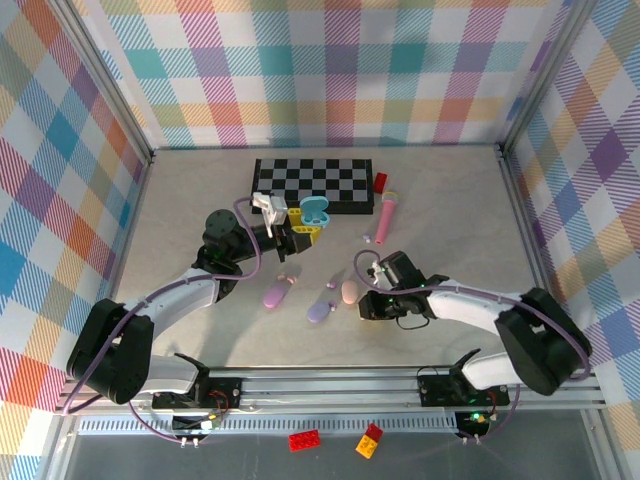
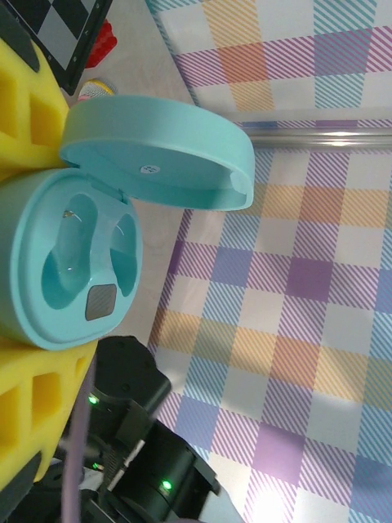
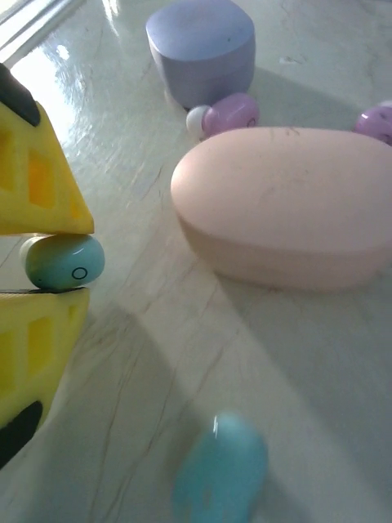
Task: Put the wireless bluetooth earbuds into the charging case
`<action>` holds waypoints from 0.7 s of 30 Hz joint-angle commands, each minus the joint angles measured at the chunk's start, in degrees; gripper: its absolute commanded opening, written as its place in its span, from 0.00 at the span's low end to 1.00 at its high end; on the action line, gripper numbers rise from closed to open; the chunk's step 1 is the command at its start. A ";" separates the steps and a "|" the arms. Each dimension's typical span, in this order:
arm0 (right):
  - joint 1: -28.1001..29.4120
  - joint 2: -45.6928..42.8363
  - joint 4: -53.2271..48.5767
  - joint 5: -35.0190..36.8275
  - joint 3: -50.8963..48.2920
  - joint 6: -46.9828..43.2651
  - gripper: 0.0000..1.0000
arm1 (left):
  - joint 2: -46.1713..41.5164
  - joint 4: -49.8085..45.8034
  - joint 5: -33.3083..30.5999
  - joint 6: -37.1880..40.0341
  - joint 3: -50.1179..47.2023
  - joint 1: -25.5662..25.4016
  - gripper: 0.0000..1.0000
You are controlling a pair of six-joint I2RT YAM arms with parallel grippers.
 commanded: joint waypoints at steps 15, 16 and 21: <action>1.03 1.05 -28.55 41.81 19.67 6.40 0.17 | -0.29 -0.66 0.42 2.35 0.26 0.46 0.36; 1.27 2.13 -29.03 43.25 20.59 7.27 0.17 | -0.21 -0.92 0.33 2.60 0.33 0.46 0.36; 2.12 5.18 -29.61 46.27 23.32 8.42 0.18 | 0.14 -1.50 0.32 2.94 0.65 0.49 0.36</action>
